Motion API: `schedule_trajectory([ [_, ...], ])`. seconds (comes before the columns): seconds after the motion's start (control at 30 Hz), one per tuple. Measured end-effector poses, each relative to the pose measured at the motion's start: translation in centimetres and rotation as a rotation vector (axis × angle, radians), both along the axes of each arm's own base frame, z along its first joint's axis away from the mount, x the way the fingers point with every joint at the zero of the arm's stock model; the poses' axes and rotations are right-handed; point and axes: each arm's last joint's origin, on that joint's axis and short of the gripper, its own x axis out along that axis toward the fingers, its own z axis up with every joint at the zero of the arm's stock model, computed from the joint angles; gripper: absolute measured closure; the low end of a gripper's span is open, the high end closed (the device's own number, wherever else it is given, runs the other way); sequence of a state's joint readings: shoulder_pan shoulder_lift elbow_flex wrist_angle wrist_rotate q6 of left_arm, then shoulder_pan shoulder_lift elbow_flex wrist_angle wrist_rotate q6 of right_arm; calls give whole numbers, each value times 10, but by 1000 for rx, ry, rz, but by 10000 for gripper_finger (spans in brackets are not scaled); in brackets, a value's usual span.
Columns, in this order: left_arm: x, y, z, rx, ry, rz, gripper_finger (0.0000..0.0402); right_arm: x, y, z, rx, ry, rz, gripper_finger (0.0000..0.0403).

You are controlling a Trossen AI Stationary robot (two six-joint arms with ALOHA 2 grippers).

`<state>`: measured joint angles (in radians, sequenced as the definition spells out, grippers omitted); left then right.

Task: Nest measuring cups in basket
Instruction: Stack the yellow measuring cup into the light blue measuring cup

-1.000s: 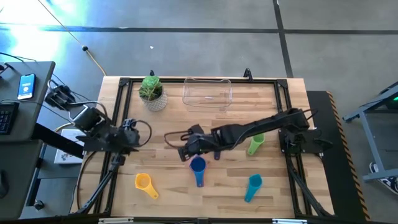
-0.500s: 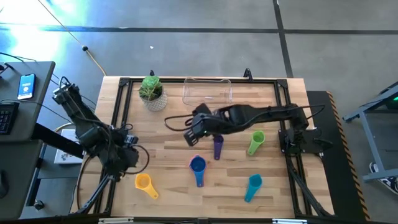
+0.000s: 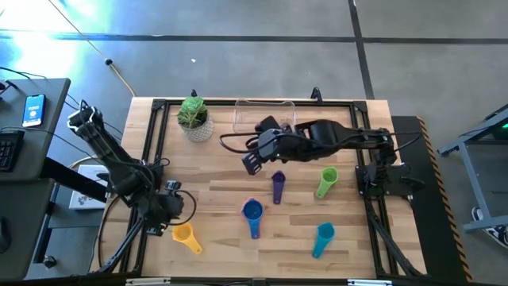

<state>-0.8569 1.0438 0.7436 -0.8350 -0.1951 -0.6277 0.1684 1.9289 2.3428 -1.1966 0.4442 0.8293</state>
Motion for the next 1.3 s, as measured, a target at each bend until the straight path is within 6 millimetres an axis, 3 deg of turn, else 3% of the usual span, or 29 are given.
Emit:
schedule_trajectory([
  [0.57, 17, -20, -46, 69, 67, -12, 312, -2, 0, -2, -3, 32, 0, 341],
  [1.3, 31, -32, -76, 112, 152, 11, 312, -4, 0, -4, -2, 61, 8, 341],
])
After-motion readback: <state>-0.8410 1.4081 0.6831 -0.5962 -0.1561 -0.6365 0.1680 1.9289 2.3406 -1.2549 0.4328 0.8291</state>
